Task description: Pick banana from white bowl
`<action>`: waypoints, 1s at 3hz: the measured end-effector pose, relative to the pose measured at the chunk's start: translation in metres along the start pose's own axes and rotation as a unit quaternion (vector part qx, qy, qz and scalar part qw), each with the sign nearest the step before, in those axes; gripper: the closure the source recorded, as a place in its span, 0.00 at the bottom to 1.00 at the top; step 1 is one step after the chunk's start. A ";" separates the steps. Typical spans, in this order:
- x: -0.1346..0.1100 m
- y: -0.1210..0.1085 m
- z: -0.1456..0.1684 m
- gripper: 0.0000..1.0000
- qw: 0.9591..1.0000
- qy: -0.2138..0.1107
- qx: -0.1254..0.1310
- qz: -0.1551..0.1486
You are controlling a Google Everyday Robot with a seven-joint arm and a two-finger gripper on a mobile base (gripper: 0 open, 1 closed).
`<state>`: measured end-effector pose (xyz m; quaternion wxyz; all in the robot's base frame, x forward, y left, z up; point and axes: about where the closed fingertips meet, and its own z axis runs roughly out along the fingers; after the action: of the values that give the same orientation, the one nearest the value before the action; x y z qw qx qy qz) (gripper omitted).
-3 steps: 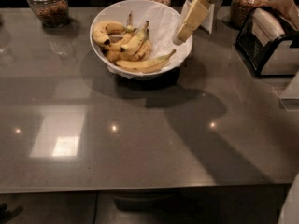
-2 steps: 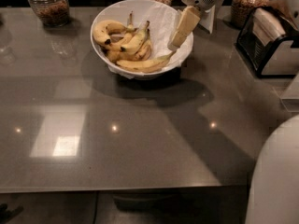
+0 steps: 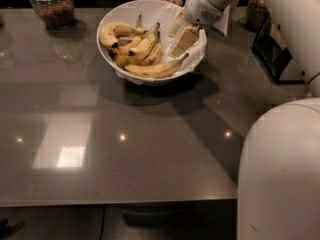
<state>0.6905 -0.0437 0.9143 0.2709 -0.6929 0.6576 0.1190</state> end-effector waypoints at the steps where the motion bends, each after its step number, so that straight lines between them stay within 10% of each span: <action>1: 0.005 0.006 0.022 0.42 1.000 -0.004 -0.026 0.012; 3: 0.005 0.024 0.049 0.39 0.997 -0.013 -0.071 0.028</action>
Offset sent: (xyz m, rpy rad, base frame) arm -0.0194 0.0176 -0.0500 0.0201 0.1715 0.0324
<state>0.6766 -0.0220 0.8661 0.2260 -0.6901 0.6629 0.1824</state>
